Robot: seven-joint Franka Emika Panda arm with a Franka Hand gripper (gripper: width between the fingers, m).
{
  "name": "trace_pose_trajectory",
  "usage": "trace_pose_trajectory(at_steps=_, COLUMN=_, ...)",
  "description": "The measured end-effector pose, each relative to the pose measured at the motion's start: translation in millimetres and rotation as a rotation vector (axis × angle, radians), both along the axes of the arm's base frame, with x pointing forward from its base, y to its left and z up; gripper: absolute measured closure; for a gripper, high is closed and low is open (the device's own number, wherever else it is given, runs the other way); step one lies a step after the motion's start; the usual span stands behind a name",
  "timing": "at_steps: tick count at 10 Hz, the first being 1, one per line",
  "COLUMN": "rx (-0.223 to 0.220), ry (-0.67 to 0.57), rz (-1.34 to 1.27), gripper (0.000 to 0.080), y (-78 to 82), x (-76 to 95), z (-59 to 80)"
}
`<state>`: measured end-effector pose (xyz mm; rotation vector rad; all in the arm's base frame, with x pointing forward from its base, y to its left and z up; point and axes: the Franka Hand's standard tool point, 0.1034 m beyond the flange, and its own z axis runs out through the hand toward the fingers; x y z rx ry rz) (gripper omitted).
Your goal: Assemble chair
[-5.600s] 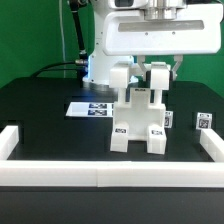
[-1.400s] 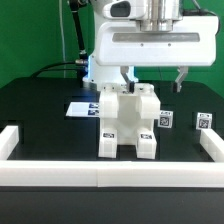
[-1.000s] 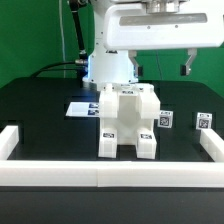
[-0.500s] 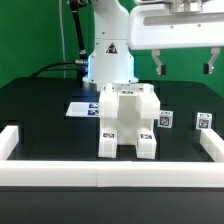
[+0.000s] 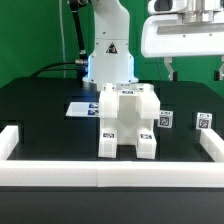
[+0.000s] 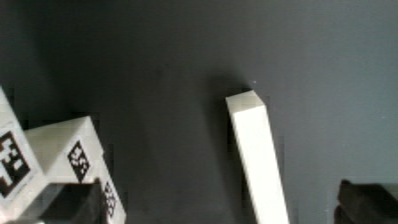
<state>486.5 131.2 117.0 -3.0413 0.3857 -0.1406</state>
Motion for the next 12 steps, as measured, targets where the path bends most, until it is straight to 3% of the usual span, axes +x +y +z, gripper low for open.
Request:
trace_pose_trajectory(at_steps=1, rx=0.001, ry=-0.003, rz=-0.014, gripper=0.0151, y=2.3, x=-1.8, z=-1.3)
trace_pose_trajectory(at_steps=3, rx=-0.001, ry=0.002, rz=-0.022, gripper=0.0151, y=21.8, x=-25.0, z=-14.5)
trace_pose_trajectory(at_steps=6, rx=-0.019, ry=0.002, rz=0.005, gripper=0.0151, y=40.6, x=-40.8, z=-35.7)
trace_pose_trajectory(at_steps=12, rx=-0.059, ry=0.023, rz=0.035, gripper=0.0151, y=42.9, x=-54.7, z=-71.8)
